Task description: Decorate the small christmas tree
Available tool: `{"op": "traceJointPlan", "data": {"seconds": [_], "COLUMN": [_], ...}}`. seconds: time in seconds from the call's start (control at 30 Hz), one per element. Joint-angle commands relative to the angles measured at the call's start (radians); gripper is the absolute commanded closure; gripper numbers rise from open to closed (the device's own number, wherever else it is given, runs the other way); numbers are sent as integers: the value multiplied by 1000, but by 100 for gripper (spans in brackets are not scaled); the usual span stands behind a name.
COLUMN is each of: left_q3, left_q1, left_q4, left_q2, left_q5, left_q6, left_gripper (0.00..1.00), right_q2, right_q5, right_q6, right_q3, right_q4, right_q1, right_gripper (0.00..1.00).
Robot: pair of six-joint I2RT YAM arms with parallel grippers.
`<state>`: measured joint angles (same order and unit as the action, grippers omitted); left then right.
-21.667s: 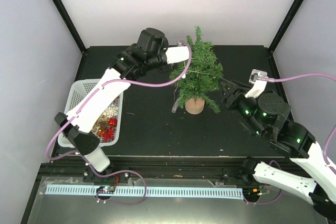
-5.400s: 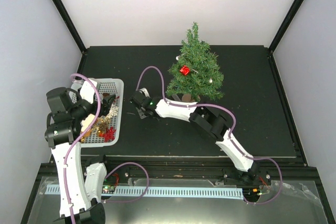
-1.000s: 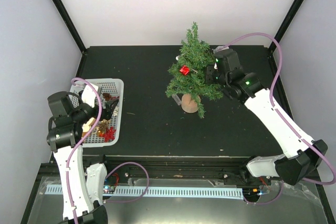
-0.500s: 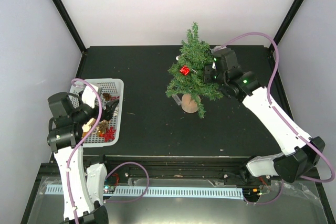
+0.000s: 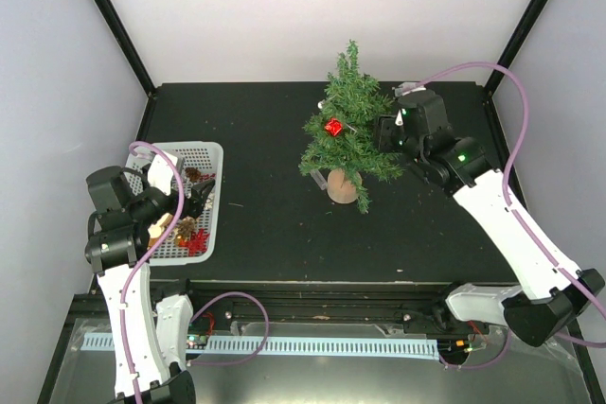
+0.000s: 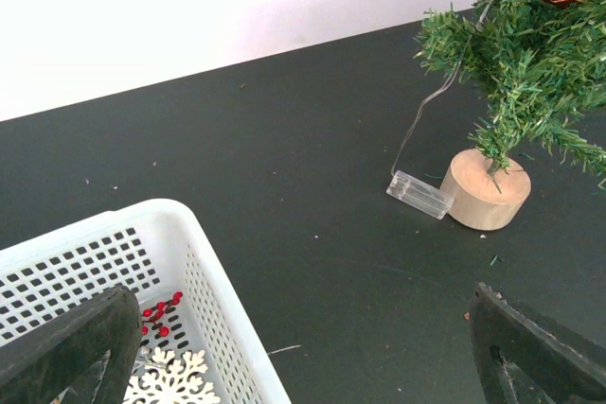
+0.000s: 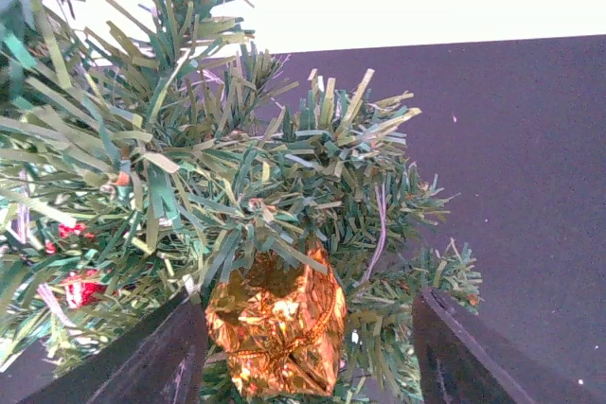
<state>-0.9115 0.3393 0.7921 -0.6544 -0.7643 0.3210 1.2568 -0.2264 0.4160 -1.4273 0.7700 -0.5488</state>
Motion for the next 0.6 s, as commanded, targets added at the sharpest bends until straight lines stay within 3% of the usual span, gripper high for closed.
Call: {"op": "traceJointPlan", "data": {"seconds": [0.0,0.3,0.57], "left_q3": [0,2,2], "left_q1": [9,9,9], "left_q4": [-19,-20,-19], "left_q2": [7,9,9], "left_q5": [-23,-21,-22], "left_q6": [9,12,12], "left_gripper": [5,5,5], "right_q2": [-43,-16,16], "right_q5": [-11,39,64], "right_q6": [-6,-1,9], "right_q3": [-13,16,39], "right_q4": [12,-19,-37], "right_q1": [5,6,4], "right_gripper": [44,70,72]}}
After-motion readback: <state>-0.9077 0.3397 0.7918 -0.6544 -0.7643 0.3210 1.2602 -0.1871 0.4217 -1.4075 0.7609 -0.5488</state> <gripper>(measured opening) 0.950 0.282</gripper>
